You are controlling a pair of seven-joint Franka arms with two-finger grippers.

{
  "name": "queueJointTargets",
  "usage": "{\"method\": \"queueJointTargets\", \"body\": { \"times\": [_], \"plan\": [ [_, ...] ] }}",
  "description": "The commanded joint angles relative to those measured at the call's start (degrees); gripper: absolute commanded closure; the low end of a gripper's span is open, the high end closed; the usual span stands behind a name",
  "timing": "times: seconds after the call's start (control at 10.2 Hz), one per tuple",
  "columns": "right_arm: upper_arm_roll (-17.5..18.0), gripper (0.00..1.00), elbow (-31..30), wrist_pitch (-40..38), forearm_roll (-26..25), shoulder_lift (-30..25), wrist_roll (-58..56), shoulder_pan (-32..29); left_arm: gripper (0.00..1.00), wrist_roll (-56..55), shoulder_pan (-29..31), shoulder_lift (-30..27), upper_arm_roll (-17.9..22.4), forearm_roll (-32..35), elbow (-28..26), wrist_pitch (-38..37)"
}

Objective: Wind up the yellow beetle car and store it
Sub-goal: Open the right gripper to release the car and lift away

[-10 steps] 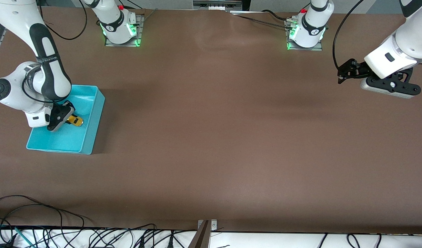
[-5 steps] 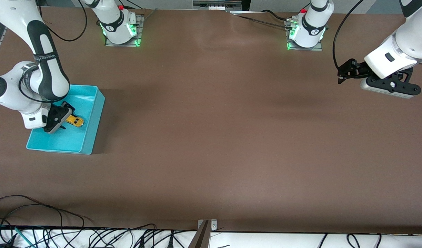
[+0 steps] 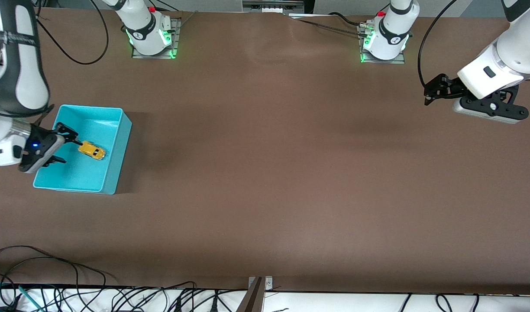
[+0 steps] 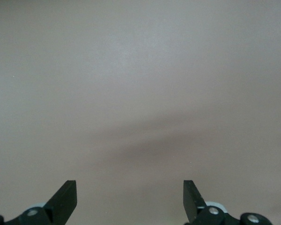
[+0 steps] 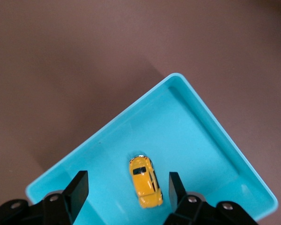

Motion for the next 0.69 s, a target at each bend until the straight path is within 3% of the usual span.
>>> {"method": "queueJointTargets", "body": {
  "times": [0.0, 0.29, 0.59],
  "plan": [
    [0.21, 0.14, 12.78, -13.72, -1.51, 0.96, 14.33, 0.75, 0.00, 0.49, 0.40, -0.69, -0.23, -0.79, 0.26, -0.84],
    [0.04, 0.01, 27.38, -27.71, -2.65, 0.96, 32.19, 1.80, 0.00, 0.49, 0.40, -0.69, -0.23, -0.79, 0.26, -0.84],
    [-0.05, 0.00, 31.21, -30.57, -5.62, 0.87, 47.14, 5.83, 0.00, 0.49, 0.40, -0.69, -0.23, -0.79, 0.26, -0.84]
  ]
}}
